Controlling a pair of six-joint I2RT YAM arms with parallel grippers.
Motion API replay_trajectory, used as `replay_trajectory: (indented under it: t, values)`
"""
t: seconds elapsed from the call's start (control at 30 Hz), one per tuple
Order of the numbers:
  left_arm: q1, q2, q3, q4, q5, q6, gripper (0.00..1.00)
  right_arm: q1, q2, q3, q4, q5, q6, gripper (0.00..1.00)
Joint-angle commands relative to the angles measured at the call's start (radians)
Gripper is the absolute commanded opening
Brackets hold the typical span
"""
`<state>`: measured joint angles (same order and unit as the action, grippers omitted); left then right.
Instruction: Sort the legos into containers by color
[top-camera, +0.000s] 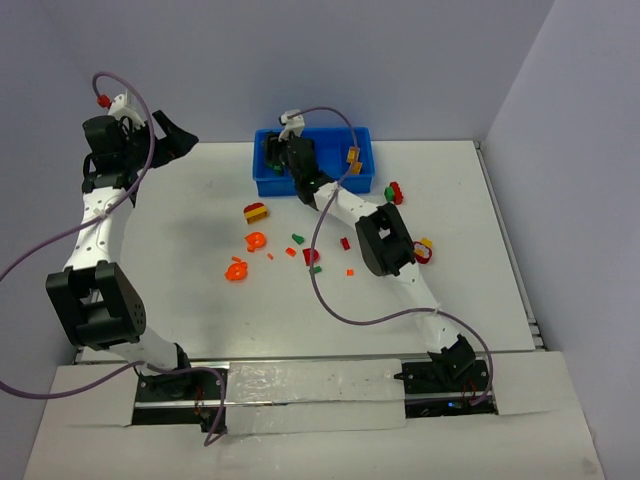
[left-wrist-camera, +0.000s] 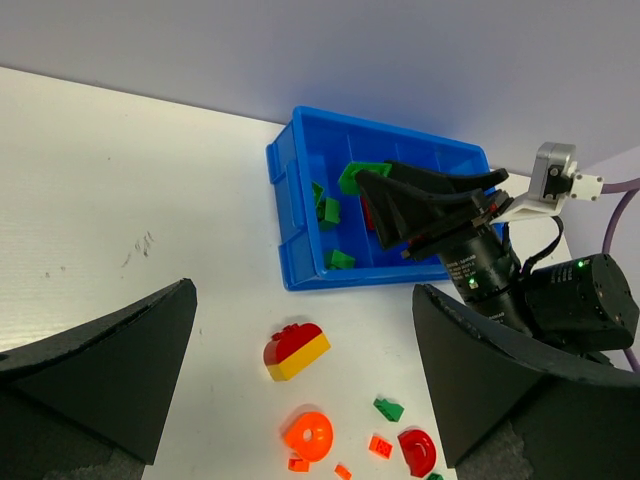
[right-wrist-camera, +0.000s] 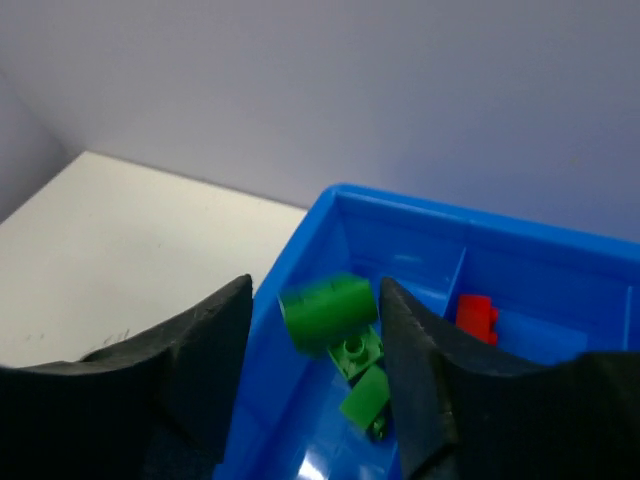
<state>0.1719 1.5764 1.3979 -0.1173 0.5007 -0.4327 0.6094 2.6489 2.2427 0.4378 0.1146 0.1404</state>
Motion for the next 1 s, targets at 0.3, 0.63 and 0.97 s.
replay_trajectory:
  t: [0.3,0.63,0.97]
  values:
    - [0.005,-0.047,-0.003,-0.003,0.025,0.043,0.99,0.003,-0.081,-0.014,0.205,0.025,-0.084,0.75]
    - [-0.096,-0.175,-0.166,-0.048,-0.039,0.307,0.99,-0.120,-0.688,-0.527,-0.069,-0.199,-0.116,0.81]
    - [-0.289,-0.216,-0.196,-0.173,-0.087,0.469,0.99,-0.473,-1.152,-0.857,-0.907,-0.466,-0.560,0.83]
